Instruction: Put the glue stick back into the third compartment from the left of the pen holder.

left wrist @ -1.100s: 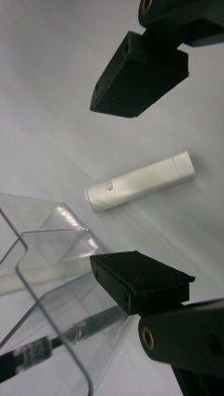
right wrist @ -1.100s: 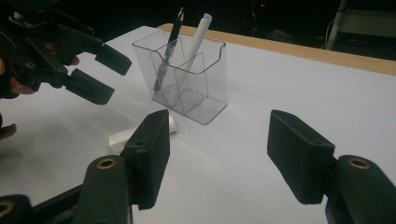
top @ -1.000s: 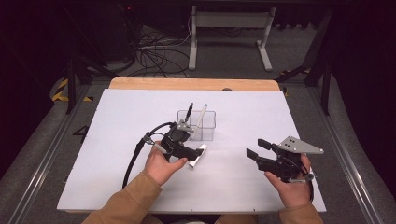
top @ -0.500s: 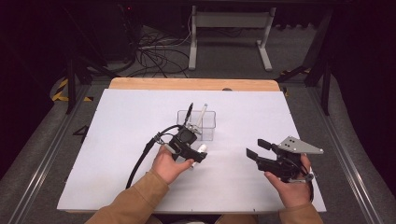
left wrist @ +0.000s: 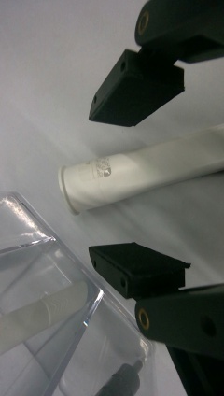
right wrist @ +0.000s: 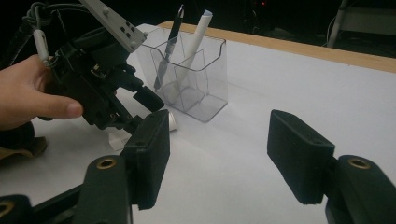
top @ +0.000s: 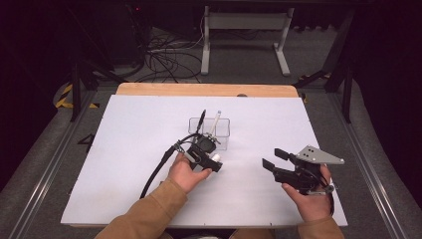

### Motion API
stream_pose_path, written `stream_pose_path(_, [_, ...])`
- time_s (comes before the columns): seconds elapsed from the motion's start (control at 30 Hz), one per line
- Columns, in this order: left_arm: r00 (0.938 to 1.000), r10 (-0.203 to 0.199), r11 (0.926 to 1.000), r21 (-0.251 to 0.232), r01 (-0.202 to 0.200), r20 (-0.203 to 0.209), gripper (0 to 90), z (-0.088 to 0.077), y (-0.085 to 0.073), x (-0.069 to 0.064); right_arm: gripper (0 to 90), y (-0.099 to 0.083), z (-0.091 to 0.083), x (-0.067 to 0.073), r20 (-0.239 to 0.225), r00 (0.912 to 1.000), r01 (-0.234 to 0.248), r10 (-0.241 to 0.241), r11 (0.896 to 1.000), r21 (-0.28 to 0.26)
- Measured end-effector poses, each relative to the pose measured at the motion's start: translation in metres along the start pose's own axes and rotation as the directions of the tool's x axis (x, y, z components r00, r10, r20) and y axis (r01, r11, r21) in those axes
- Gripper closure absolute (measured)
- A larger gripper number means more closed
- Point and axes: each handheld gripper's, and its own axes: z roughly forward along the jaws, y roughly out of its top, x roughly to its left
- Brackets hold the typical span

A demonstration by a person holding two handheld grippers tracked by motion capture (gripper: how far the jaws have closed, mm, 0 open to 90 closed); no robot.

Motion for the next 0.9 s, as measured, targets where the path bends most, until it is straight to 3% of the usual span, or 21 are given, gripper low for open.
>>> stream_pose_path(0.23, [0.9992, 0.001, 0.9999, 0.014, -0.001, -0.040, 46.0, 0.0035, 0.0027, -0.0029, 40.2, 0.0000, -0.0001, 0.0001, 0.000, 1.0000, -0.003, 0.003, 1.000, 0.001])
stream_pose_path(0.43, [0.9999, -0.007, 0.9997, 0.022, 0.007, -0.008, 53.0, 0.0060, 0.0039, -0.0003, 40.2, 0.0001, -0.0006, -0.0002, 0.000, 1.0000, -0.003, 0.003, 1.000, 0.000])
stream_pose_path(0.7, [0.9989, -0.002, 0.9996, 0.027, 0.004, -0.047, 66.1, 0.0065, 0.0042, -0.0035, 40.2, 0.0001, -0.0004, -0.0002, -0.001, 1.0000, 0.000, 0.000, 1.000, -0.001])
stream_pose_path(0.9, [0.9989, 0.001, 0.9997, 0.026, 0.000, -0.047, 67.1, 0.0063, 0.0040, -0.0038, 40.2, 0.0001, -0.0005, -0.0004, 0.001, 1.0000, 0.001, -0.001, 1.000, 0.000])
